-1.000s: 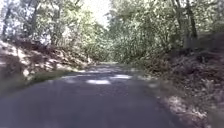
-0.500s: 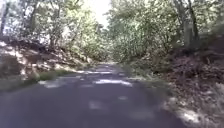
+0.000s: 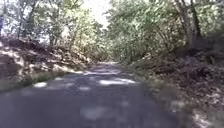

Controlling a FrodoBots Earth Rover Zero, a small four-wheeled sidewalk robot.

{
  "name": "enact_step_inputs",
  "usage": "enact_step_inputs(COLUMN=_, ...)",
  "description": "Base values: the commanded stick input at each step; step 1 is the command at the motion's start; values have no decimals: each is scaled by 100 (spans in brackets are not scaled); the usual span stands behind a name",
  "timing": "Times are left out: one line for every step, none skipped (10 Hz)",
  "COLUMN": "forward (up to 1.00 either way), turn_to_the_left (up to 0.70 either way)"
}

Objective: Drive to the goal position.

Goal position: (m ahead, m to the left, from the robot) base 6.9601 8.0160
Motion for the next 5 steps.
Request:
enact_step_inputs(forward=45, turn_to_the_left=0)
enact_step_inputs(forward=45, turn_to_the_left=0)
enact_step_inputs(forward=45, turn_to_the_left=0)
enact_step_inputs(forward=45, turn_to_the_left=0)
enact_step_inputs(forward=45, turn_to_the_left=0)
